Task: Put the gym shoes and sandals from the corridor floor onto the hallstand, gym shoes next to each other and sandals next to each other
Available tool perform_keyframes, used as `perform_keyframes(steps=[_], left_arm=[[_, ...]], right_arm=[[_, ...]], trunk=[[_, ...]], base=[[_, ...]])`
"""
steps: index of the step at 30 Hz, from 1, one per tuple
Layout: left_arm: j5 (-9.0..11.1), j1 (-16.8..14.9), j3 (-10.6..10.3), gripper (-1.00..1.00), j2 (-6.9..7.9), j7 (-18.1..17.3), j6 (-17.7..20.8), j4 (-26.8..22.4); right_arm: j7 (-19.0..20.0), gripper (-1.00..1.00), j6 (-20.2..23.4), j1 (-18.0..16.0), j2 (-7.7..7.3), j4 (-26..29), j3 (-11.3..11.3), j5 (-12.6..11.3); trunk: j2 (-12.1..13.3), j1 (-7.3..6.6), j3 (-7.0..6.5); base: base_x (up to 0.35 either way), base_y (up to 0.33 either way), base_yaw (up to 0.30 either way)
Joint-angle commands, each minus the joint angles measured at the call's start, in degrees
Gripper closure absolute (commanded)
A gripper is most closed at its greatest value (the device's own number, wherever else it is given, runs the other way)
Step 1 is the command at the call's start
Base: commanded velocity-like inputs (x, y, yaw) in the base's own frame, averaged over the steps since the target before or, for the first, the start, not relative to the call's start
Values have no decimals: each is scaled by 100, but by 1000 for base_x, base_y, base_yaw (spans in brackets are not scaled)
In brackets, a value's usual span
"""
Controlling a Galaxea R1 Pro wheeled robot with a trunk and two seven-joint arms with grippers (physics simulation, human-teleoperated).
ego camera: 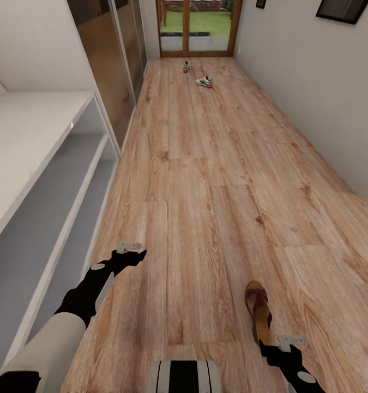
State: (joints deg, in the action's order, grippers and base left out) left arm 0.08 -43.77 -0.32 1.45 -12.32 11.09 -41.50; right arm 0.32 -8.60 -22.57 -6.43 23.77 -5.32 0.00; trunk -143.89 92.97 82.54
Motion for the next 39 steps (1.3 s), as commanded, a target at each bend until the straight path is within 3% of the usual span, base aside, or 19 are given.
perform_keyframes(steps=[1,16,26,39], left_arm=[[1,-1,-3,-100,3,-16,33,-5],[1,0,-3,-100,4,-16,32,19],[1,1,-3,-100,4,-16,26,22],[1,7,-3,-100,4,-16,25,27]], right_arm=[[3,-100,-19,-2,2,-4,-13,0],[3,-100,-19,-2,2,3,-13,-7],[3,-100,-19,-2,2,5,-13,-9],[3,-100,-19,-2,2,5,-16,-9]], trunk=[[-1,-1,11],[-1,-1,75],[-1,-1,80],[-19,32,369]], base=[[0,0,53],[0,0,144],[0,0,23],[0,0,2]])
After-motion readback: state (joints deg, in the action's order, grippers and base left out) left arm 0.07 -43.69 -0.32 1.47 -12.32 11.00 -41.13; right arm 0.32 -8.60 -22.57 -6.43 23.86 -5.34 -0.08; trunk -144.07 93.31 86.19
